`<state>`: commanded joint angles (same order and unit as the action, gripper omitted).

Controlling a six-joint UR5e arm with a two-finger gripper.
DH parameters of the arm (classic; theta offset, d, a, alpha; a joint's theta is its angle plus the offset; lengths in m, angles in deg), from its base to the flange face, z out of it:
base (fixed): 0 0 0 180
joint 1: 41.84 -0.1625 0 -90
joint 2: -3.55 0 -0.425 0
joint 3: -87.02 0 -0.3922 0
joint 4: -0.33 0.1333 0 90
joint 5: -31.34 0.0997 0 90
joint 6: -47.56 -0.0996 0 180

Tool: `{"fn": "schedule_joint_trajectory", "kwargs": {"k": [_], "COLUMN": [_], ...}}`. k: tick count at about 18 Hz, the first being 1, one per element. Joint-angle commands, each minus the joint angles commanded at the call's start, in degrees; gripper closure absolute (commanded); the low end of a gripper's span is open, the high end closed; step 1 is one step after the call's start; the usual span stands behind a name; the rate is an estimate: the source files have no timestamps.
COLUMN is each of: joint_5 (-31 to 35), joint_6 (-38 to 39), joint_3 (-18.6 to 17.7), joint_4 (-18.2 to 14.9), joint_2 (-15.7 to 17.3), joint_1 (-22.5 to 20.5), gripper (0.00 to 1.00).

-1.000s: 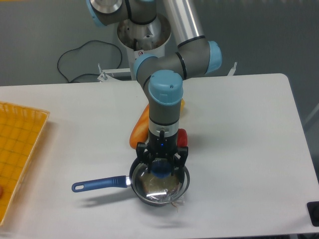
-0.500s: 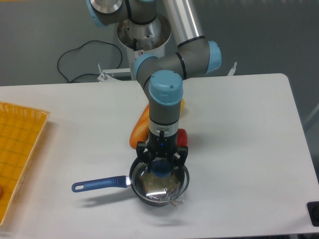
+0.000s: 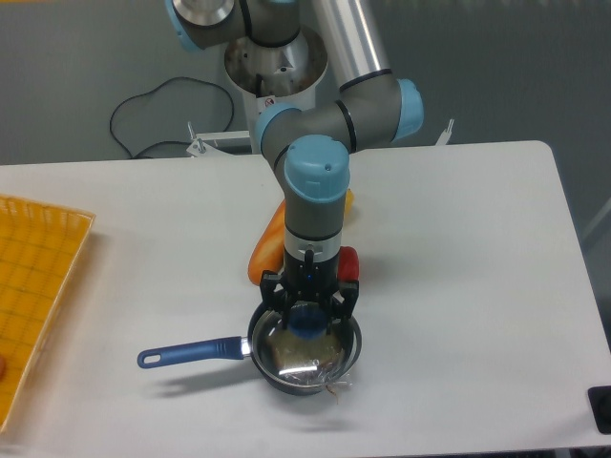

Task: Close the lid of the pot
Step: 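Hold the lid on the pan and adjust it to sit flat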

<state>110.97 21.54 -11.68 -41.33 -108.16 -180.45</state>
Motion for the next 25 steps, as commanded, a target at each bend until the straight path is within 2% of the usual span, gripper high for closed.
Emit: {"fn": "schedule_joint_trajectory", "kwargs": {"k": [6,15,25], "joint_5": [0.0,0.0,0.1], "joint_6": [0.0,-0.1,-0.2], "joint_3": [-0.4,-0.3,-0.6], "joint_4": [0.1,0.1,0.0], "joint_2": [0.1,0.1,0.1], "joint_1": [0.0,0.0,0.0], "gripper": [0.67,0.55,0.54]}}
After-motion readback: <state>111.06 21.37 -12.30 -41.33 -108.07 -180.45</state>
